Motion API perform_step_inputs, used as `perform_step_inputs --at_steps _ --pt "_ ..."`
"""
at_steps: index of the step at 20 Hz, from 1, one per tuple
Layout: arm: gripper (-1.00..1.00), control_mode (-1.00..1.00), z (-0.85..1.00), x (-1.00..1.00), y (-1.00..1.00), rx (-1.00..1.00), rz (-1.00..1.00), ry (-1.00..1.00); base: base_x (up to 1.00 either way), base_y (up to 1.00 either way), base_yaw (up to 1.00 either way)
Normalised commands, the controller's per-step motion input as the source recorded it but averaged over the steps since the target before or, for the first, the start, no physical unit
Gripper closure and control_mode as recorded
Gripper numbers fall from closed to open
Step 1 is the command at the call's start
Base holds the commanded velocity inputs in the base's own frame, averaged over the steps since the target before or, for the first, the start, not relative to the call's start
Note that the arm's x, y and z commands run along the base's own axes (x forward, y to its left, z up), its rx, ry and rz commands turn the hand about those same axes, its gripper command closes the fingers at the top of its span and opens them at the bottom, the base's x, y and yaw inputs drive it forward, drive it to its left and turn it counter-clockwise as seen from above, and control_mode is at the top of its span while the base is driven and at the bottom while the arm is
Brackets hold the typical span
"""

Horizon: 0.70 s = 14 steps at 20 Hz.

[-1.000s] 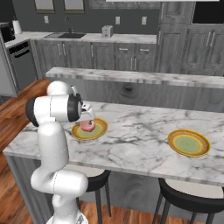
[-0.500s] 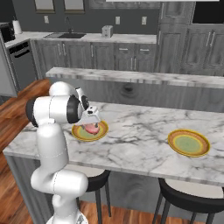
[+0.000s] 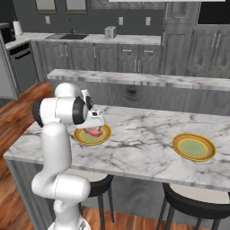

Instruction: Transport the steak and avocado to the fridge. Place the steak on the rack containing meat and place the avocado on the rack containing the vegetable, ensuring meats and vegetables are on different racks.

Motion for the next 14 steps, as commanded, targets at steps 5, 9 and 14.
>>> perform_step_inputs --at_steps 5,9,14 --pt "1.00 -1.00 -0.83 -0.01 0.00 0.00 0.00 0.21 0.00 0.00 0.00" --pt "1.00 -1.00 -0.83 -0.12 -0.12 0.00 0.00 0.13 0.00 0.00 0.00" --pt "1.00 -1.00 -0.80 -0.21 -0.21 0.00 0.00 0.05 0.00 0.00 0.00"
